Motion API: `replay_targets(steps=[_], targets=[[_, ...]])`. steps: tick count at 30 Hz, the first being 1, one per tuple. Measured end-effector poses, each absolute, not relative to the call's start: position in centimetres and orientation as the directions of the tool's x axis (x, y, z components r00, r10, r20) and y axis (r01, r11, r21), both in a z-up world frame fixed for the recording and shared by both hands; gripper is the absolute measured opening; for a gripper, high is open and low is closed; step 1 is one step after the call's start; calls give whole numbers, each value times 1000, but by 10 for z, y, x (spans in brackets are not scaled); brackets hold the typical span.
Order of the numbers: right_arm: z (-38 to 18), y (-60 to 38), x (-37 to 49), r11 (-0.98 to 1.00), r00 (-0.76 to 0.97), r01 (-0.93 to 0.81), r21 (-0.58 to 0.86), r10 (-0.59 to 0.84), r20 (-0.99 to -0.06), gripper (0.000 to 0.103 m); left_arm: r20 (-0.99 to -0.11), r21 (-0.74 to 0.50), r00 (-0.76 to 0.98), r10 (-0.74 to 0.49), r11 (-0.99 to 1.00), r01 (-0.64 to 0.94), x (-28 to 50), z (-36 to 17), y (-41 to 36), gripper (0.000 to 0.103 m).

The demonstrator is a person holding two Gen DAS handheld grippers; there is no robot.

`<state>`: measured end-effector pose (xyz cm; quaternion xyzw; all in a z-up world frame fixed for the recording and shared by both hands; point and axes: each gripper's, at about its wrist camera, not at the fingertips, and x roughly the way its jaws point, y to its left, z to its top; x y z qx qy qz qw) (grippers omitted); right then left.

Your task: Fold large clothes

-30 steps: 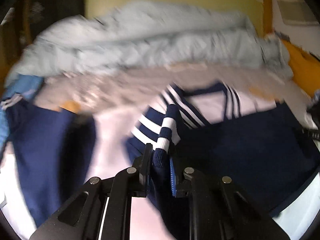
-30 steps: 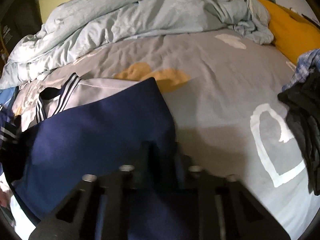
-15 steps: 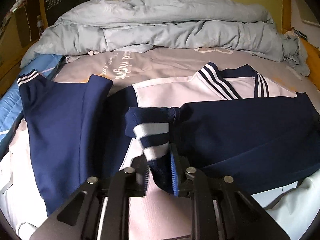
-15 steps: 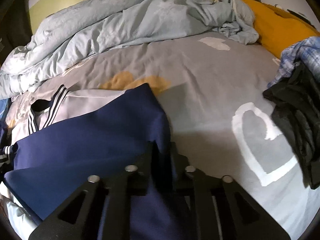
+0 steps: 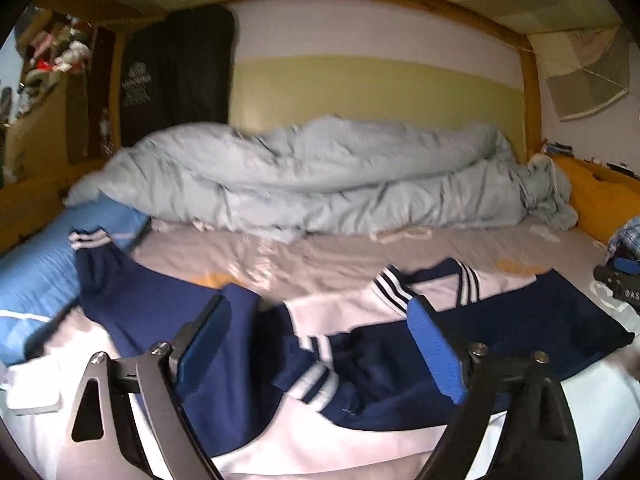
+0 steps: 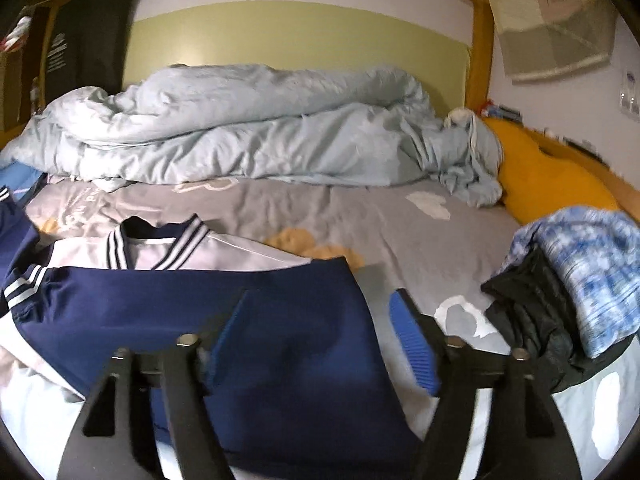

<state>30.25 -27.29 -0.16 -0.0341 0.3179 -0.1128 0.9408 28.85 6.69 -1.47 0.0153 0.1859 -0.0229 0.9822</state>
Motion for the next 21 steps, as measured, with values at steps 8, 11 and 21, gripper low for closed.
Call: replay_targets(steps=[8,11,21], targets=[[4,-249,293,972,783,164,-167,-232,-577,89,-359,39,932,42,999,-30,278,-21,117,103],[-2,-246,294,972,776,162,-169,-232,-586,95,-387,-11,921,52,998,-61,282,-25,142,103],[-10,-255,295,994,789,105,26,-68,-611,103,-498,4,847,185,978,-211,302,-31,250,103]])
